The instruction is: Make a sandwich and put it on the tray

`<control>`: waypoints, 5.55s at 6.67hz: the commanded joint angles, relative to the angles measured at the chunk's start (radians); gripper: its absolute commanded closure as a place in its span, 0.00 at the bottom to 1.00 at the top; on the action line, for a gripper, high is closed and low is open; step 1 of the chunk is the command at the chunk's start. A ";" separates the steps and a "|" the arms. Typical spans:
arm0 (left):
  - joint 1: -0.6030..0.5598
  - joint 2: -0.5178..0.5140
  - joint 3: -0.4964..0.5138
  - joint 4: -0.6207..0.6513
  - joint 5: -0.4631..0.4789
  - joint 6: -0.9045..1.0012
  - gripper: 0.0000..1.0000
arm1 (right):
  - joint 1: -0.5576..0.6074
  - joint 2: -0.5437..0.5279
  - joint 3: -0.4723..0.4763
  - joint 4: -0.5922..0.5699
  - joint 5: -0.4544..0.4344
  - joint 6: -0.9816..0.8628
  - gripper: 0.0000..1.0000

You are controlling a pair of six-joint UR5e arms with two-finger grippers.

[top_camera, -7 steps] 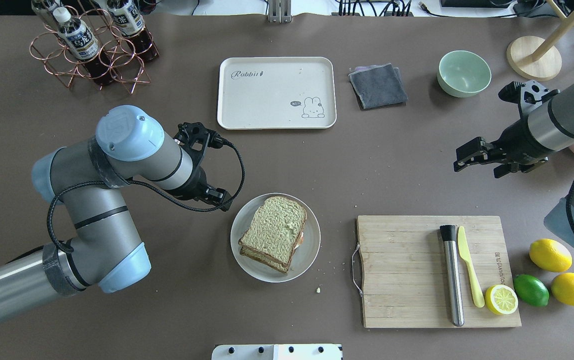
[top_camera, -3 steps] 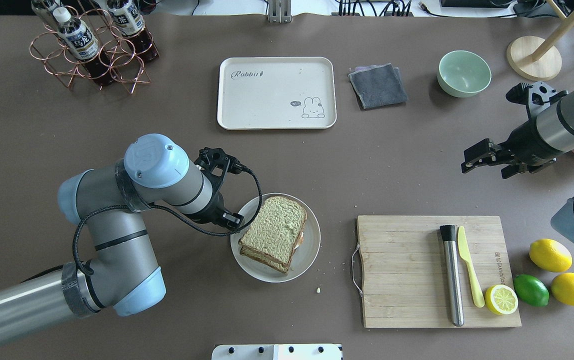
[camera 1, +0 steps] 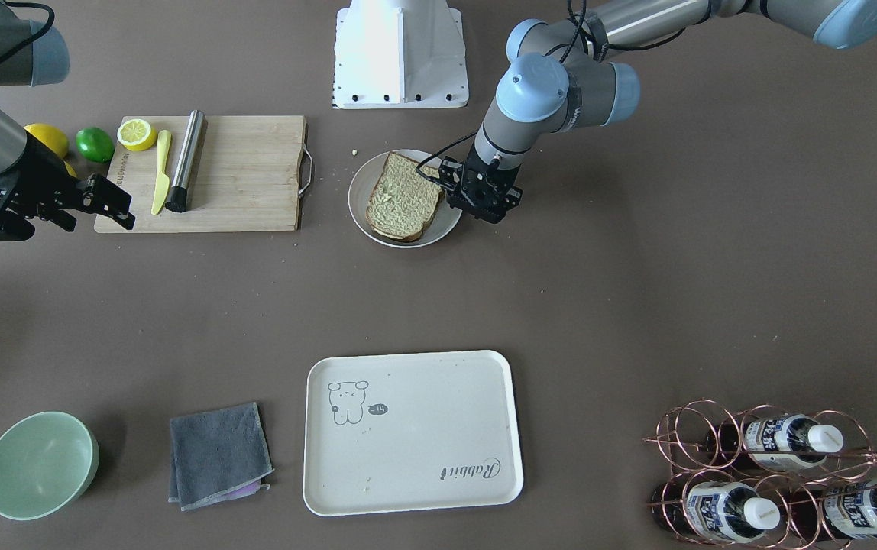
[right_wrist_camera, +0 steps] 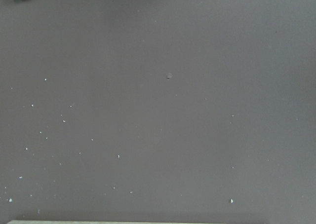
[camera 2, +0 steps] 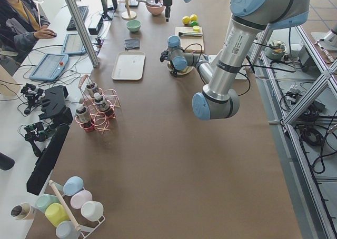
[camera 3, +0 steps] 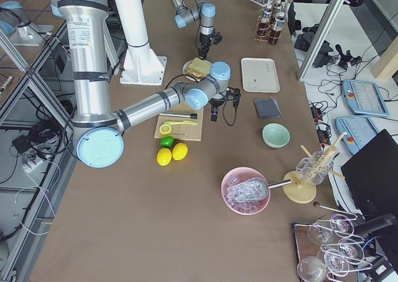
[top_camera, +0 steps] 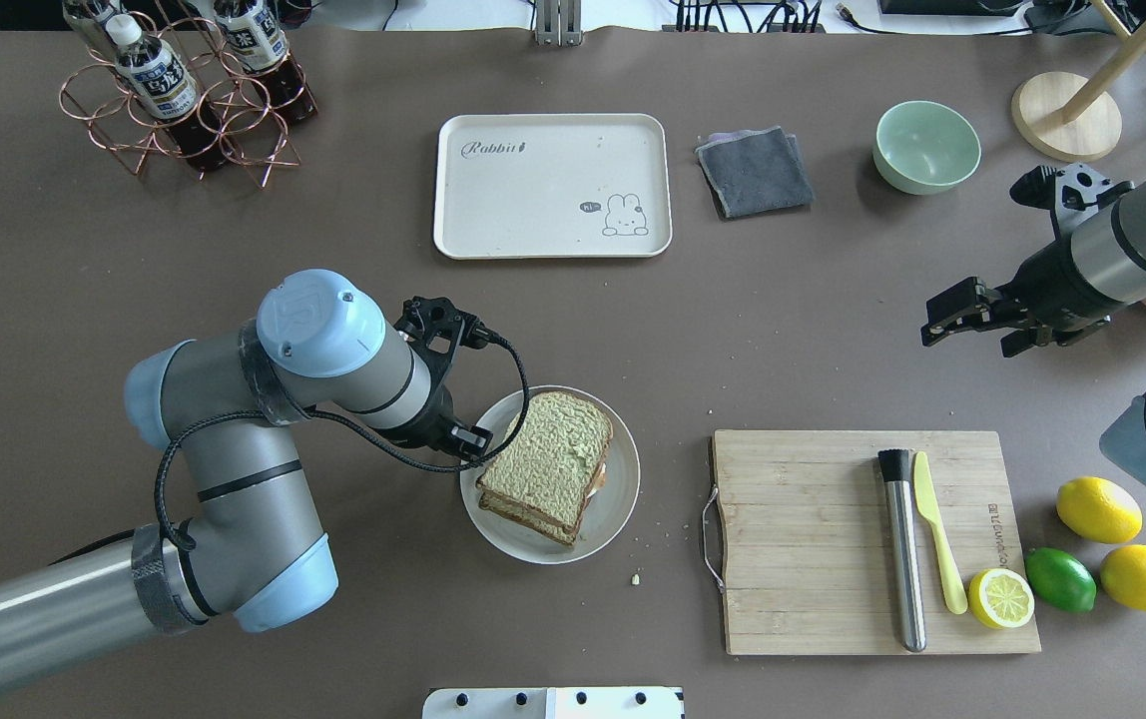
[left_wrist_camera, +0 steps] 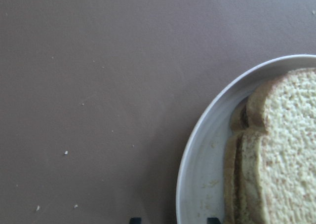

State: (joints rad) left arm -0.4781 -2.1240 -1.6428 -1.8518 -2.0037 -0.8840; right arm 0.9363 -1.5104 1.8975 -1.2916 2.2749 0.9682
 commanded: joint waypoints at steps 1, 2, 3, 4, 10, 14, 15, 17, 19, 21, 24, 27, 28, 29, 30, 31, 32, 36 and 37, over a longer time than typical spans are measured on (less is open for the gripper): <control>0.018 -0.001 0.003 -0.001 0.031 -0.003 0.60 | -0.001 0.001 -0.002 0.000 0.000 0.000 0.00; 0.018 -0.002 0.001 -0.003 0.031 -0.004 0.68 | -0.001 0.001 -0.002 0.000 0.001 0.000 0.00; 0.018 0.001 -0.002 -0.001 0.031 -0.009 0.94 | -0.001 0.001 0.000 0.000 0.002 0.001 0.00; 0.018 0.007 -0.009 -0.003 0.028 -0.024 1.00 | -0.001 0.001 0.002 0.000 0.002 0.001 0.00; -0.049 -0.010 -0.052 -0.058 0.023 -0.538 1.00 | -0.002 0.003 0.005 0.000 0.003 0.010 0.00; -0.253 -0.179 0.336 -0.342 -0.079 -0.602 1.00 | -0.001 0.003 0.006 0.000 0.002 0.010 0.00; -0.292 -0.235 0.442 -0.363 -0.101 -0.569 1.00 | -0.002 0.004 0.008 0.000 0.002 0.012 0.00; -0.323 -0.318 0.645 -0.462 -0.101 -0.538 1.00 | -0.002 0.012 0.003 0.000 0.002 0.012 0.00; -0.324 -0.378 0.757 -0.492 -0.092 -0.538 1.00 | -0.004 0.015 -0.005 0.000 0.000 0.012 0.00; -0.323 -0.418 0.814 -0.511 -0.072 -0.538 1.00 | -0.004 0.015 -0.005 -0.002 0.002 0.012 0.00; -0.309 -0.419 0.821 -0.543 -0.032 -0.538 1.00 | -0.004 0.015 -0.003 -0.002 0.002 0.012 0.00; -0.313 -0.409 0.814 -0.547 -0.035 -0.538 0.37 | -0.005 0.018 -0.005 -0.002 0.002 0.012 0.00; -0.329 -0.380 0.754 -0.540 -0.044 -0.538 0.36 | -0.005 0.018 0.000 -0.002 0.002 0.012 0.00; -0.341 -0.272 0.591 -0.506 -0.055 -0.530 0.36 | -0.005 0.018 0.003 -0.002 0.002 0.012 0.00; -0.346 -0.175 0.437 -0.369 -0.105 -0.438 0.36 | -0.005 0.019 0.005 -0.002 0.003 0.001 0.00; -0.370 -0.068 0.235 -0.174 -0.107 -0.299 0.36 | 0.002 0.018 0.006 -0.003 0.005 -0.002 0.00; -0.411 0.044 0.028 0.038 -0.109 -0.127 0.36 | 0.013 0.013 0.005 -0.005 0.008 -0.011 0.00; -0.668 0.391 -0.324 0.375 -0.109 0.551 0.27 | 0.136 -0.069 -0.034 -0.015 0.008 -0.283 0.00; -0.759 0.476 -0.309 0.376 -0.110 0.759 0.26 | 0.186 -0.095 -0.037 -0.055 0.008 -0.390 0.00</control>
State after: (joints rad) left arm -1.1261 -1.7566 -1.9419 -1.4862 -2.1116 -0.3674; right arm 1.0656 -1.5718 1.8685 -1.3162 2.2823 0.6986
